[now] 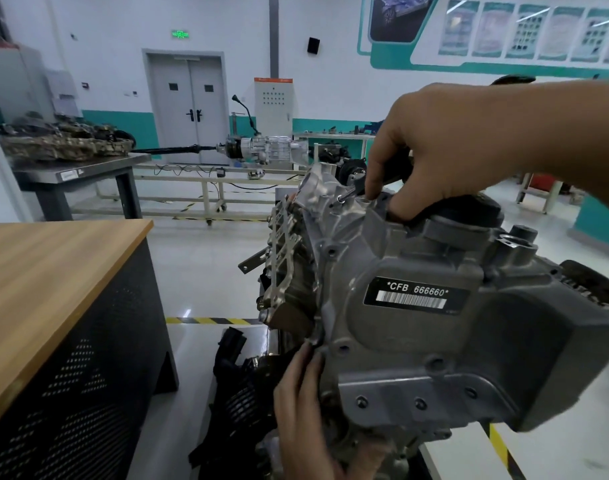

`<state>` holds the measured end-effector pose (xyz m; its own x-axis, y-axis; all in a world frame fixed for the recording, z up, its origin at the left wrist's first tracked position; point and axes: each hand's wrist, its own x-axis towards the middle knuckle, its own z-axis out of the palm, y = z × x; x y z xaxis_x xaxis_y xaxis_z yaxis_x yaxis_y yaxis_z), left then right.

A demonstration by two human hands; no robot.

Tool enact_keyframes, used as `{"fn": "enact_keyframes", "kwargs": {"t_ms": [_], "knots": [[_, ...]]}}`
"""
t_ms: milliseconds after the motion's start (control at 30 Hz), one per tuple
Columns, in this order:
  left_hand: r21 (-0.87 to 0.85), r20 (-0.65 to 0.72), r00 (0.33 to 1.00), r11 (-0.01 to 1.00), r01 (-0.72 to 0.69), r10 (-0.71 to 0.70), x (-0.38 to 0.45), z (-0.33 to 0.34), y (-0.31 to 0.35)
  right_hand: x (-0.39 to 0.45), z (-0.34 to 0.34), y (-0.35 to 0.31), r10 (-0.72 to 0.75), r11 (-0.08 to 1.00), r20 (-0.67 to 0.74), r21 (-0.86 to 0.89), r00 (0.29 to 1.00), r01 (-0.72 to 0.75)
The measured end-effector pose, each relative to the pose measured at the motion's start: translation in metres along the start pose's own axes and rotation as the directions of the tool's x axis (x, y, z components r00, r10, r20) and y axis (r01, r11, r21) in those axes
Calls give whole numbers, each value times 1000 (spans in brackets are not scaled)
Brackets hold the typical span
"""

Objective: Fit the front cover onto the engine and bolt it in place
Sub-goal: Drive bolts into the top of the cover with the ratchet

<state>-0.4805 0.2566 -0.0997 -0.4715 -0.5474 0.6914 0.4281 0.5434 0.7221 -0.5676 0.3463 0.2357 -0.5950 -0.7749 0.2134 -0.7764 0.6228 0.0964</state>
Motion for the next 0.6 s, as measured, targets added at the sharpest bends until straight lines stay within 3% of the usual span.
{"fn": "enact_keyframes", "kwargs": {"t_ms": [133, 300, 467, 600], "knots": [[85, 39, 995, 992, -97, 93, -1, 3, -13, -6, -1, 4, 21, 999, -26, 36, 999, -20], [52, 42, 985, 984, -170, 168, 9, 1, -2, -7, -2, 5, 81, 995, 16, 66, 997, -81], [-12, 47, 997, 998, -57, 58, 10, 6, -8, -8, -2, 9, 95, 986, 43, 133, 995, -100], [-47, 48, 994, 994, -96, 98, 1, 14, -22, -7, -4, 10, 76, 986, 48, 147, 996, -82]]}}
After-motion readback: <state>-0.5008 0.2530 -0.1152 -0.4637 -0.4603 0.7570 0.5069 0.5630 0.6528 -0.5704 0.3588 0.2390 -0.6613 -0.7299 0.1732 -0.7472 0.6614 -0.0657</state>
